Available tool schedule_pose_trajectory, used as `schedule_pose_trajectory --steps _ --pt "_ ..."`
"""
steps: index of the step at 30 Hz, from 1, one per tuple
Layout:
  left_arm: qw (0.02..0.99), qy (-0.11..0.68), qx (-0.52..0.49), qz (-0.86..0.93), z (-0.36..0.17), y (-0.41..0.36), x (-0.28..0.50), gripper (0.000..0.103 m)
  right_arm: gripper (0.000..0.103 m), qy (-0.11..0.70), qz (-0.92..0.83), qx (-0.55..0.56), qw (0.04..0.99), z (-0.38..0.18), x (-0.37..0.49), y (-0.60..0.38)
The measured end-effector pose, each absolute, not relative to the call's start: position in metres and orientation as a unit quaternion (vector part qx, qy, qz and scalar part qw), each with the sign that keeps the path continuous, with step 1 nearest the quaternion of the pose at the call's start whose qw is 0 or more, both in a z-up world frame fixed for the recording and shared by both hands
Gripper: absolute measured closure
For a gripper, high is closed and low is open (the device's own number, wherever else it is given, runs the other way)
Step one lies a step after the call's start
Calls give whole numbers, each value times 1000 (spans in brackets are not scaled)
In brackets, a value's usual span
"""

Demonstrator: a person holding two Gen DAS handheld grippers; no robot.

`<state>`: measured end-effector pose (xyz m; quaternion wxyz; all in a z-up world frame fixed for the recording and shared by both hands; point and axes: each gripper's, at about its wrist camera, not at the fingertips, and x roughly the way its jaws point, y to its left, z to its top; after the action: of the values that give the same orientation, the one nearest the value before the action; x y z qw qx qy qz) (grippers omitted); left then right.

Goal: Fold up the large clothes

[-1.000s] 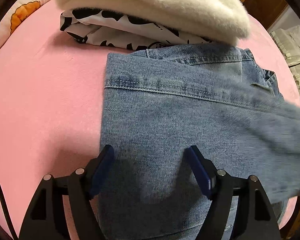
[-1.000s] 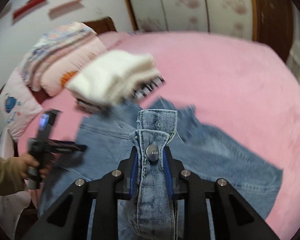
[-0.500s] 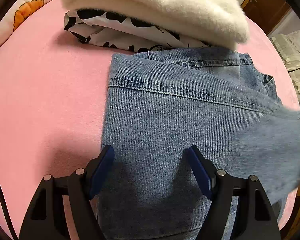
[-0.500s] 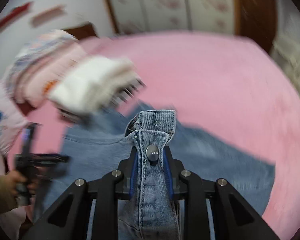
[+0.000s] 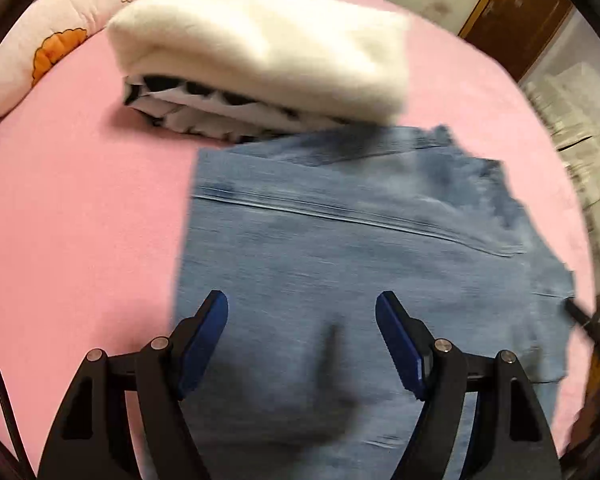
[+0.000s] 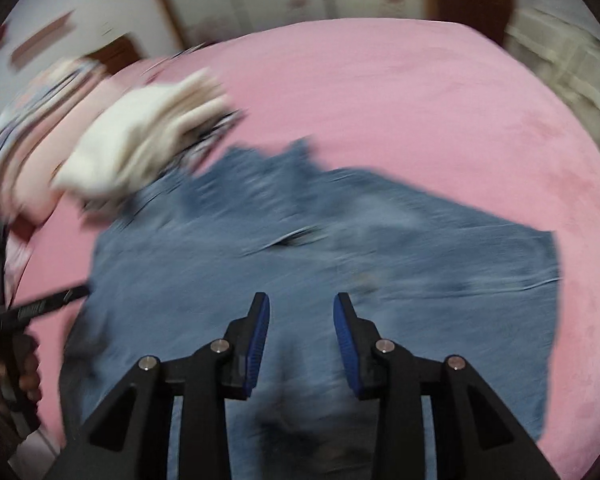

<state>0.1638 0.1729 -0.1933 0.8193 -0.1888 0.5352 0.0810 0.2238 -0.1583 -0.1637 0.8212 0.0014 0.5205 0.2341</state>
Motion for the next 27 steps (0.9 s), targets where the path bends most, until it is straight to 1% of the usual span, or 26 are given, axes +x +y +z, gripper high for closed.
schedule_pose_trajectory --steps 3,7,9,11,15,16,17,19,22,24,27 --pt "818 534 -202 67 -198 144 162 28 71 522 283 1 805 -174 196 -117" --pt "805 559 -187 71 -225 116 156 28 73 532 295 -30 793 -203 178 -75" --pt "804 565 -167 81 -236 115 152 28 73 537 278 -53 795 -217 180 -76" --pt "808 564 -144 86 -239 118 148 28 77 536 255 -70 802 -224 183 -87" --pt "809 568 -118 98 -240 139 140 28 77 538 201 -85 814 -230 195 -132" --pt "807 569 -120 104 -240 147 137 28 82 542 193 -82 814 -231 198 -144" --pt "804 571 -126 108 -240 155 135 28 93 547 195 -70 811 -231 200 -155" --pt "799 575 -138 110 -238 169 133 28 97 553 197 -64 807 -230 203 -162" --pt "792 582 -142 121 -234 177 133 28 96 559 185 -79 805 -225 202 -157" --pt "785 587 -149 128 -231 178 134 28 93 567 176 -86 800 -223 201 -153" --pt "782 586 -170 129 -219 178 130 28 93 582 166 -94 790 -212 199 -147"
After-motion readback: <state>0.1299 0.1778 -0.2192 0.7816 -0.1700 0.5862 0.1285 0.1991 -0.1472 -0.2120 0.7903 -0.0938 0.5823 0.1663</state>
